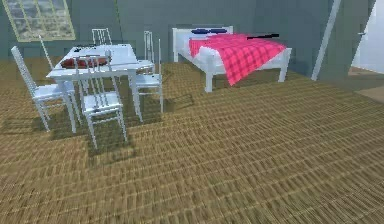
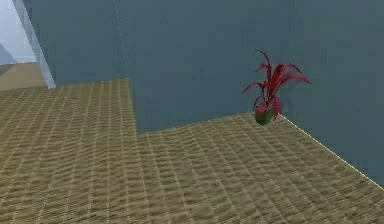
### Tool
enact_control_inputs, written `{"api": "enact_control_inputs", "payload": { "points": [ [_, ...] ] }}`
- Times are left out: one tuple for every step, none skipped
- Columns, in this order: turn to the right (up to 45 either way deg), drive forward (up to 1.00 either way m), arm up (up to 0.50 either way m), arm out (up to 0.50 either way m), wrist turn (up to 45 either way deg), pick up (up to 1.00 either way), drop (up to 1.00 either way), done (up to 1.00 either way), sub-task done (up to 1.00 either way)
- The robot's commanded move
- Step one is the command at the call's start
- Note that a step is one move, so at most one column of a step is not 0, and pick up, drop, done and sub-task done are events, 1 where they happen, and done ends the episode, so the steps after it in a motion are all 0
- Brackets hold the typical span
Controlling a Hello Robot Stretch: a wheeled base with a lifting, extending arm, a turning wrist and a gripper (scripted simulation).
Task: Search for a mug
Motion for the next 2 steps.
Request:
{"api": "enact_control_inputs", "payload": {
  "points": [
    [0.0,1.0,0.0,0.0,0.0,0.0,0.0,0.0,0.0],
    [0.0,1.0,0.0,0.0,0.0,0.0,0.0,0.0,0.0]
  ]
}}
